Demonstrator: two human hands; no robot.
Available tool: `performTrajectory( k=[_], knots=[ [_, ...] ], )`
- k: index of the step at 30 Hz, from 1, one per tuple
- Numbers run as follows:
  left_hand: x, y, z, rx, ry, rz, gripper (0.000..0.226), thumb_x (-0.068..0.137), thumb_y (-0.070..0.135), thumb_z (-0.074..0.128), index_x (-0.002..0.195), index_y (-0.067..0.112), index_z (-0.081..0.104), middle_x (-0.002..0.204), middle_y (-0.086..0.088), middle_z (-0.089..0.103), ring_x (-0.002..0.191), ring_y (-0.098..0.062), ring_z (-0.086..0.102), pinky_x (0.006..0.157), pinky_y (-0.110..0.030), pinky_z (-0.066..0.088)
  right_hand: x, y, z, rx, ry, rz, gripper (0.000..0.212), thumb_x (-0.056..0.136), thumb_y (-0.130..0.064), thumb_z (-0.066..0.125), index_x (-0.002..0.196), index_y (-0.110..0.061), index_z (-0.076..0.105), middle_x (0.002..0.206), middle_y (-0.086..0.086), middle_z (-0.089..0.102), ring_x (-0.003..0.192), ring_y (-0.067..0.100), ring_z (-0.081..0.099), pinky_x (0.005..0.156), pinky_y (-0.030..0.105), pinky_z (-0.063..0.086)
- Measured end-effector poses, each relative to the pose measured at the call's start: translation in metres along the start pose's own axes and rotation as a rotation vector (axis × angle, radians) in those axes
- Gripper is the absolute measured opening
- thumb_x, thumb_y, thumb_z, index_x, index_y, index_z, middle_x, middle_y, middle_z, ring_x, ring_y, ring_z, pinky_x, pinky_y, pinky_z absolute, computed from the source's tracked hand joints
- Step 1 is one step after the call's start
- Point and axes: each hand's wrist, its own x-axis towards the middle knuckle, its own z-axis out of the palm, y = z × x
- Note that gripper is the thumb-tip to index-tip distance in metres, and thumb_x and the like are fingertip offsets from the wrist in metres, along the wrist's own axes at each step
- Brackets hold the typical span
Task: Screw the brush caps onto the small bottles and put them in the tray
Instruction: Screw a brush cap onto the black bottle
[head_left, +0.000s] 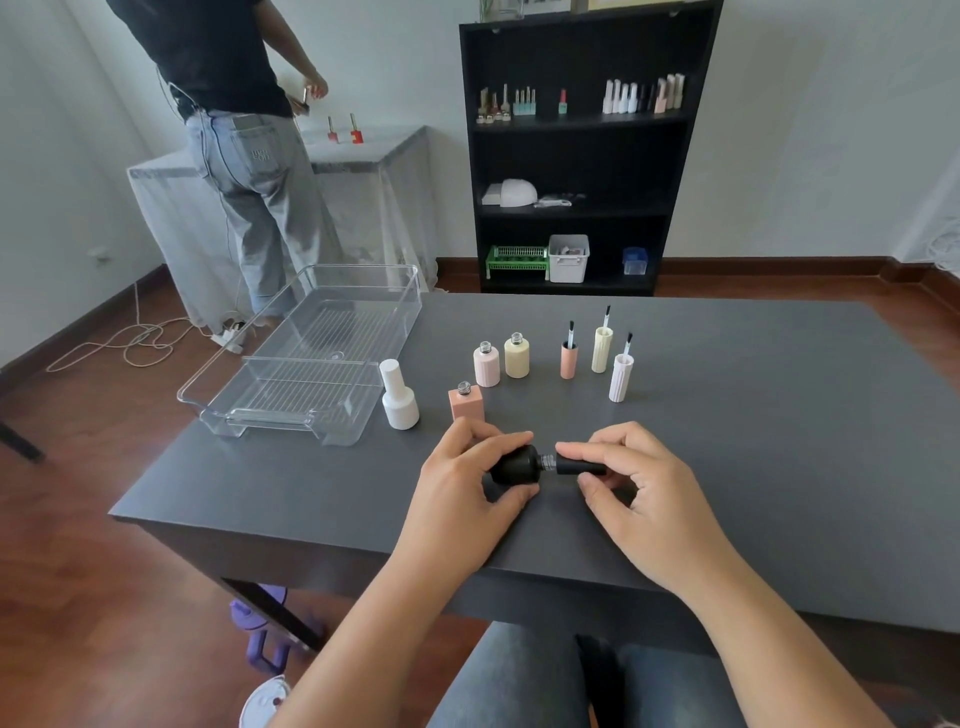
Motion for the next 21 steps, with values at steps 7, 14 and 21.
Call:
performTrajectory(
  k=[7,14,21],
  knots=[
    [-0.0008,0.0008,-0.0017,-0.038,-0.034,0.024,0.043,0.07,0.02,0.084,0.111,0.026,0.072,0.099,0.01,0.059,0.088,-0.003,0.057,0.077,-0.012,0.045,-0.0006,-0.0003,-0.0009,-0.058,0.003,-0.073,0.04,0.082,0.008,0.065,0.105,-0.022,0.075,0.098,-0.005,0.055,0.093,0.005,0.056,0.078,0.006,0.041],
    [-0.0012,-0.0001,-0.0022,-0.044,-0.04,0.043,0.043,0.07,0.018,0.084,0.111,0.026,0.071,0.1,0.009,0.058,0.087,-0.003,0.056,0.076,-0.012,0.044,-0.0002,0.0044,0.0003,-0.003,0.004,-0.065,0.032,0.083,-0.002,0.07,0.102,-0.027,0.072,0.091,-0.007,0.063,0.081,0.012,0.06,0.074,0.011,0.045],
    [-0.0018,0.0012,-0.0017,-0.059,-0.049,0.066,0.042,0.071,0.018,0.084,0.11,0.025,0.071,0.101,0.008,0.058,0.089,-0.004,0.056,0.078,-0.014,0.045,0.002,0.0019,0.0034,0.105,0.017,0.104,0.028,0.086,-0.051,0.05,0.106,-0.038,0.064,0.082,-0.006,0.067,0.074,0.008,0.062,0.066,0.013,0.046]
  ],
)
